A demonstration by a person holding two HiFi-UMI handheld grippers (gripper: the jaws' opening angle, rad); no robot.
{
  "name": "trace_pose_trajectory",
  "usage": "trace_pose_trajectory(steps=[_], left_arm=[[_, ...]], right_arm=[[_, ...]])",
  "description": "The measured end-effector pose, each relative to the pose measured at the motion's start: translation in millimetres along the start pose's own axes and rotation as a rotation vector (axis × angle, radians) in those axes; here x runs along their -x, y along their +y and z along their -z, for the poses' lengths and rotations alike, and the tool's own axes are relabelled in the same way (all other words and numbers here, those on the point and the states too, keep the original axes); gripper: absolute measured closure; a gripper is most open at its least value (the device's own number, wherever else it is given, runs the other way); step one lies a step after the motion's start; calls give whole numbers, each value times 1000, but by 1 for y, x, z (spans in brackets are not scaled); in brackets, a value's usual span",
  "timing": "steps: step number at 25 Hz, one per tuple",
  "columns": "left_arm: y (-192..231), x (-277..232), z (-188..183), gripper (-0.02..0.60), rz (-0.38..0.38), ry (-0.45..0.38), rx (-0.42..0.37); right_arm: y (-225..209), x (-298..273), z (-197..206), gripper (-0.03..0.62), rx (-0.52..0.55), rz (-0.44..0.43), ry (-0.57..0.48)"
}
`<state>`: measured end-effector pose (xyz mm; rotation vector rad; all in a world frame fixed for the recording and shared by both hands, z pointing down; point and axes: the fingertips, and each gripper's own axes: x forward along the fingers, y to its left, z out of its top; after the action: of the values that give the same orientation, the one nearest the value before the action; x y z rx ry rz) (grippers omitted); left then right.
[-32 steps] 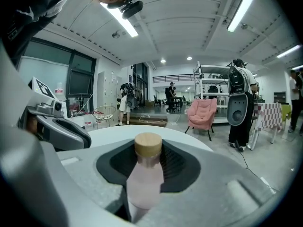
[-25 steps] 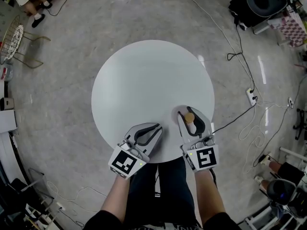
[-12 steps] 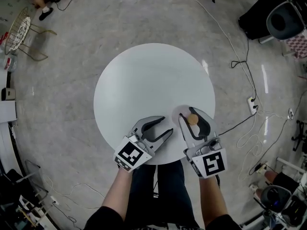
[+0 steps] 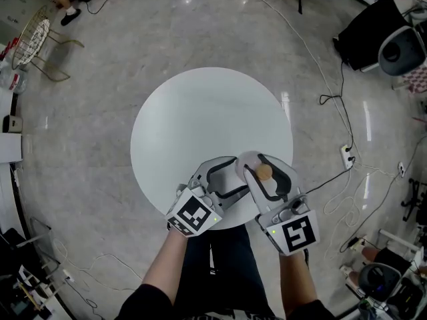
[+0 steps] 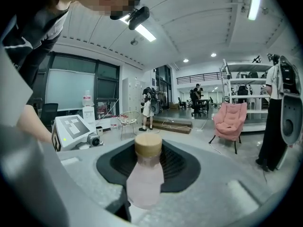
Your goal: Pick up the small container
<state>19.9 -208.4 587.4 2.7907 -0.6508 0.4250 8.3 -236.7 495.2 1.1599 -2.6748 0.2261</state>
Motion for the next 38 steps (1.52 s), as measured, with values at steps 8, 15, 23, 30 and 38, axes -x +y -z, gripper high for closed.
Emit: trace_pose_trajectory(steps=[8, 15, 23, 30, 38], left_arm=[[0, 0, -13, 302, -18, -13, -20], [-6, -1, -39, 302, -10, -61, -26], [-18, 10, -70, 302, 3, -106, -59], [-23, 21, -104, 302, -1, -146, -77], [-20, 34, -135, 302, -11, -163, -90]], right_arm=[[8, 2, -19, 464, 43, -42, 5], [7, 12, -45, 464, 69, -76, -11], [18, 23, -74, 464, 78, -132, -37], [19, 33, -105, 464, 86, -152, -55], [22, 35, -136, 464, 109, -169, -61]])
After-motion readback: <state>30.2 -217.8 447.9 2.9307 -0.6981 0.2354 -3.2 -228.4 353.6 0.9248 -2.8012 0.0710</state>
